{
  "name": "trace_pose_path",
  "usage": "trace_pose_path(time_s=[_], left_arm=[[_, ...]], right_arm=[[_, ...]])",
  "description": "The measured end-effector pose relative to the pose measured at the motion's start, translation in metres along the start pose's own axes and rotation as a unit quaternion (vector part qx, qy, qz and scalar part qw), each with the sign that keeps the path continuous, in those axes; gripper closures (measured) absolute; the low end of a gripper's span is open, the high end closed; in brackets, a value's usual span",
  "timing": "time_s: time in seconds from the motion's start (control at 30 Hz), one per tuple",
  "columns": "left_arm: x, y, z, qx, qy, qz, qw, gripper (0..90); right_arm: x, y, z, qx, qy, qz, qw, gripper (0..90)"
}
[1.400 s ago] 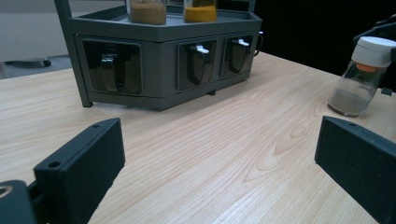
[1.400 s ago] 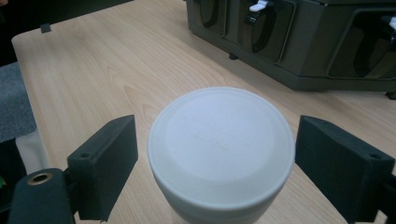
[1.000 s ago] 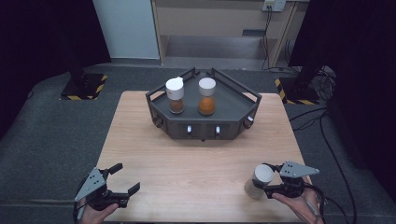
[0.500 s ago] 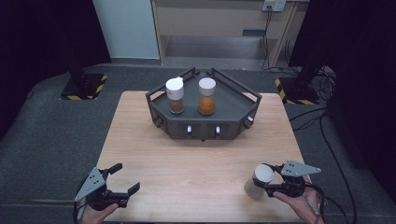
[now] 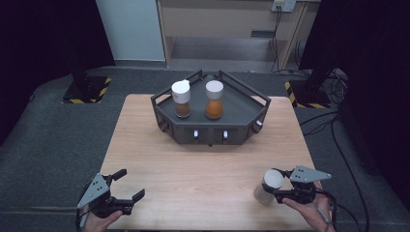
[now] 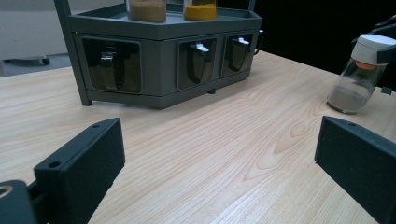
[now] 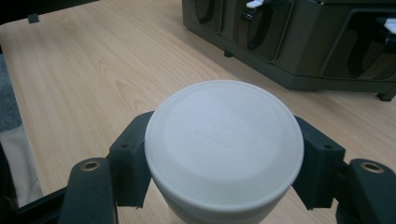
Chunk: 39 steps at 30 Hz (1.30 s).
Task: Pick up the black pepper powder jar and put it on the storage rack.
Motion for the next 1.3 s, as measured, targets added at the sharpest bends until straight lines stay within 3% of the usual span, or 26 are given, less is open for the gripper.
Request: trace_pose_path(time_s=[0.43, 0.9, 1.3], left_arm=[[0.000, 0.000, 0.000, 0.000, 0.000, 0.001, 1.0000, 0.8], [-0.001, -0.001, 0.000, -0.001, 0.001, 0.003, 1.0000, 0.9], [-0.001, -0.002, 0.001, -0.002, 0.002, 0.006, 1.0000, 0.8]], right_arm=[[0.007, -0.005, -0.021, 0.001, -0.007, -0.017, 0.9998, 33.8], [0.018, -0.024, -0.061, -0.014, -0.003, -0.042, 0.9990, 33.8], [0.023, -0.036, -0.084, -0.017, -0.004, -0.052, 0.9985, 33.8]])
Point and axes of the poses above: each handheld gripper's, and its own axes: y roughly backward along the jaws, z roughly out of its underside, x roughly to its right, the point moved 8 cm from there along -y, roughly forward along the jaws, and after that the axes turned 10 degrees about x, right-handed, at the moved point
